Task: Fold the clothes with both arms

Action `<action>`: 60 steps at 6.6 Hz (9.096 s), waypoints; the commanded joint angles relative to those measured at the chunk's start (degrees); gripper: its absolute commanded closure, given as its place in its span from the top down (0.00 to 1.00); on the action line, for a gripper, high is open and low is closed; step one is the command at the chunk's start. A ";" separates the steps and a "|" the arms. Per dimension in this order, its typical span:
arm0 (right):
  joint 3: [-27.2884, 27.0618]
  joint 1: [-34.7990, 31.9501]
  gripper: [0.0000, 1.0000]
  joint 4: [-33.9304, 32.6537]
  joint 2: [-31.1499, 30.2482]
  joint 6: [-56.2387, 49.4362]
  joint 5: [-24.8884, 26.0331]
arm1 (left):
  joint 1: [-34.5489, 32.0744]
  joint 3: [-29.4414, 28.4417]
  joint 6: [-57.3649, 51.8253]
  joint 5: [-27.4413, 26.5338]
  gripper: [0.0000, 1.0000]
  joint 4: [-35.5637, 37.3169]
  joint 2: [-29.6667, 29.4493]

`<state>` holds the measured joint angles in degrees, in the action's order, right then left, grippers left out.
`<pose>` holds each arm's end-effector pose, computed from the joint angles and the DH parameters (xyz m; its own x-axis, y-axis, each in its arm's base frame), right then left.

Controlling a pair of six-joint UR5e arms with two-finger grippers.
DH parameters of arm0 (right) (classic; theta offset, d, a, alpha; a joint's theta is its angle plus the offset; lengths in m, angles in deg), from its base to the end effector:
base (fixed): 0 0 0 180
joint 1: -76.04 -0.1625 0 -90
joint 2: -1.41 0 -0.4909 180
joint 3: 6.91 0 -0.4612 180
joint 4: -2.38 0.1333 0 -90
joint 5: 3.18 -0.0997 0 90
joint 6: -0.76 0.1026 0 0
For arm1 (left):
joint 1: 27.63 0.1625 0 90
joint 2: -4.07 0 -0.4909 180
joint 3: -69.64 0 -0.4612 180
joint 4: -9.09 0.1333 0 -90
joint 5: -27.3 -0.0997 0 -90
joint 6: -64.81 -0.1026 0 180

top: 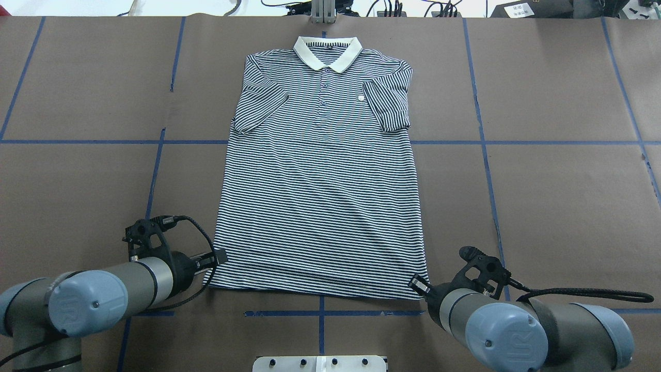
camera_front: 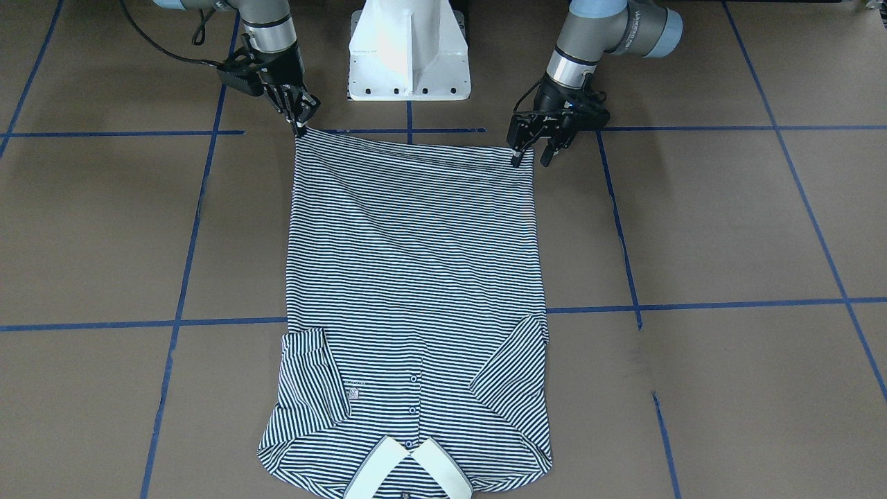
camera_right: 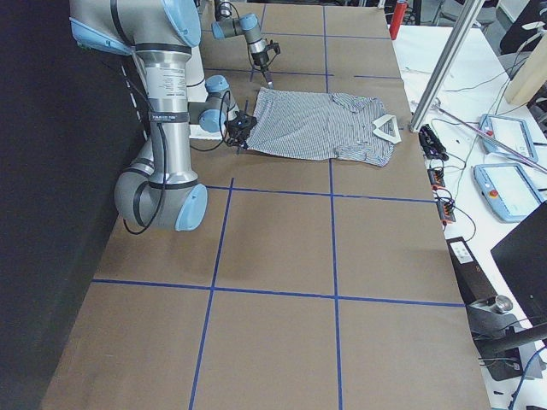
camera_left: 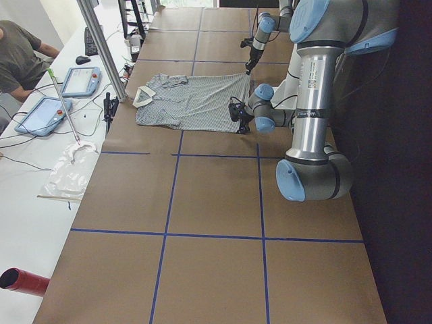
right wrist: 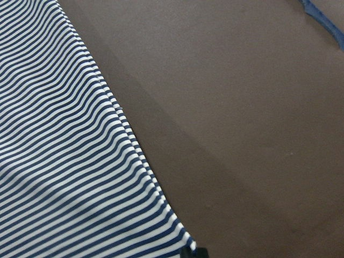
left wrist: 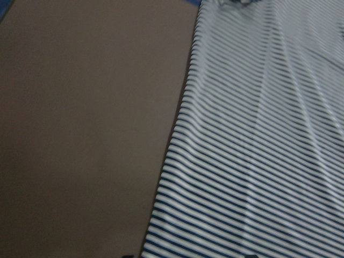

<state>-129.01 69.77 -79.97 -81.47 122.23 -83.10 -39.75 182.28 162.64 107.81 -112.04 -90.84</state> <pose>-0.5402 -0.2115 0.3543 0.4572 0.5673 0.6849 -0.5548 0.7838 -0.2789 0.5445 -0.2706 0.4057 0.4565 -0.2355 -0.8580 0.4108 0.9112 -0.0315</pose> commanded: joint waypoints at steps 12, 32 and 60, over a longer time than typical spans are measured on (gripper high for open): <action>-16.21 1.72 0.00 -0.09 -11.96 0.35 -0.94 | 10.96 21.70 20.70 -0.18 0.00 18.25 -0.62; 39.97 -39.08 0.60 12.83 27.73 -33.58 -17.10 | -29.72 -35.43 -17.15 7.08 0.36 -12.82 -30.28; -7.22 -23.15 1.00 12.13 -9.34 -10.95 -21.86 | -7.86 -11.57 3.69 7.92 0.53 3.67 -21.20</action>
<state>-138.58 49.72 -67.85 -92.53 113.98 -105.24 -49.57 170.18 165.91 116.60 -112.19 -112.30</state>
